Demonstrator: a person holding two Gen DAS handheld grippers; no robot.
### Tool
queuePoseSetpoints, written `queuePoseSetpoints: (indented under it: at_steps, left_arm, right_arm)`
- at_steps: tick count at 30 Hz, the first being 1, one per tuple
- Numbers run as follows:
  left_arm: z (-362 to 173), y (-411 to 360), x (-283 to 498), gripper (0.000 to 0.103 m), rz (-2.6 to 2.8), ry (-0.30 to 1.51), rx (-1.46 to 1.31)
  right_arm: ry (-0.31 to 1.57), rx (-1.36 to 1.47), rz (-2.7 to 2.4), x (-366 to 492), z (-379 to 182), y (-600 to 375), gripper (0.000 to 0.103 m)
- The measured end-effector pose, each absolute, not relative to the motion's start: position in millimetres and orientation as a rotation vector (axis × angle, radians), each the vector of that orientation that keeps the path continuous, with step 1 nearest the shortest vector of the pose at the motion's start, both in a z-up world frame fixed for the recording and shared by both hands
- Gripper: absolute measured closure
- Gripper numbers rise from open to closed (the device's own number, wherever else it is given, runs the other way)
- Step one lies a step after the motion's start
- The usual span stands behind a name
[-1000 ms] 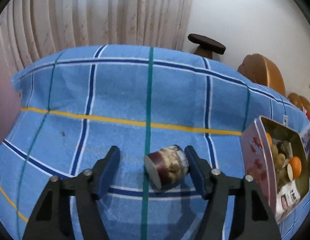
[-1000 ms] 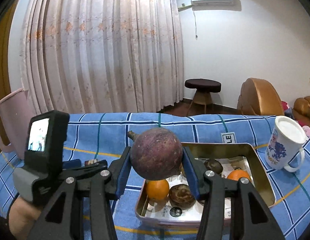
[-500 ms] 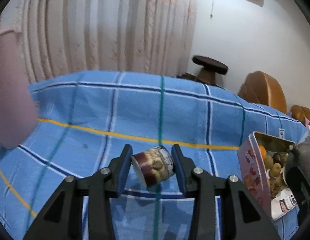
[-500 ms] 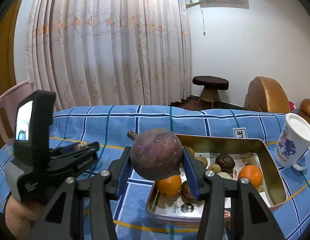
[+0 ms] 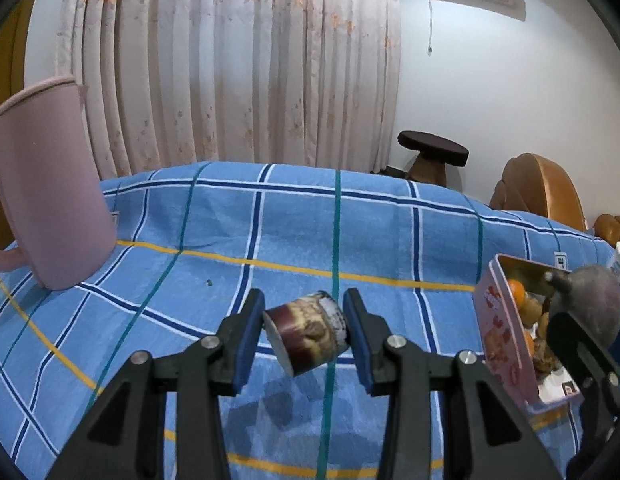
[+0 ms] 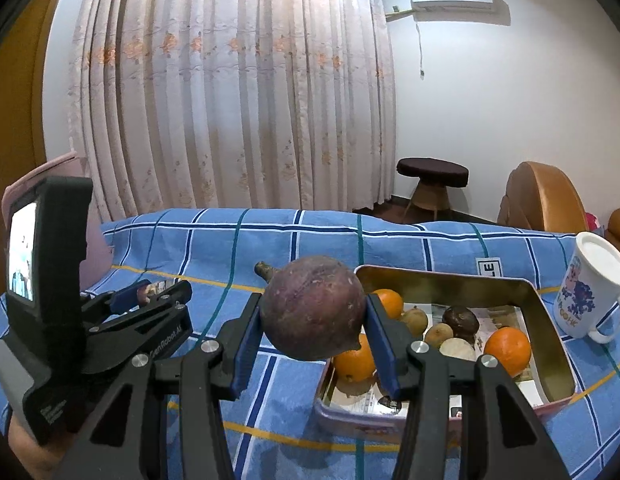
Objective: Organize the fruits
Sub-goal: 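Carry the purple fruit and cake roll into the tin box and open both tools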
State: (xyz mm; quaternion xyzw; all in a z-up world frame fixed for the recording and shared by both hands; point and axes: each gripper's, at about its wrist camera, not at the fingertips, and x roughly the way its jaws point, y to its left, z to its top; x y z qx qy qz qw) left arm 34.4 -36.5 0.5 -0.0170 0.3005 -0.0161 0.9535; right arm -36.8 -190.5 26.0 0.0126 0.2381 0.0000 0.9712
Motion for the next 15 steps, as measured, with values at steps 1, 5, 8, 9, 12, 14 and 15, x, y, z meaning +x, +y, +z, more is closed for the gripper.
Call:
queuePoseSetpoints:
  at_steps: [1, 5, 8, 9, 12, 14, 15]
  left_arm:
    - [1, -38, 31, 0.06, -0.033, 0.605, -0.031]
    - [3, -43, 22, 0.06, -0.041, 0.584, -0.016]
    - [4, -48, 15, 0.06, -0.054, 0.574, -0.007]
    - [4, -51, 13, 0.06, -0.059, 0.572, -0.004]
    - [5, -58, 5, 0.06, -0.073, 0.564, 0.004]
    - [6, -62, 0, 0.06, -0.084, 0.56, 0.006]
    - [6, -65, -1, 0.06, -0.092, 0.561, 0.008]
  right_arm:
    - [0.481, 0.024, 0.002, -39, 26, -191, 0.051]
    - [0.473, 0.012, 0.001, -48, 26, -194, 0.051]
    - [0.47, 0.013, -0.007, -55, 27, -200, 0.051]
    - [0.468, 0.015, -0.009, -57, 27, -203, 0.051]
    - [0.462, 0.012, -0.014, -63, 28, -209, 0.051]
    - [0.456, 0.012, -0.014, -67, 29, -214, 0.051]
    - [0.452, 0.014, -0.015, -69, 30, -216, 0.051]
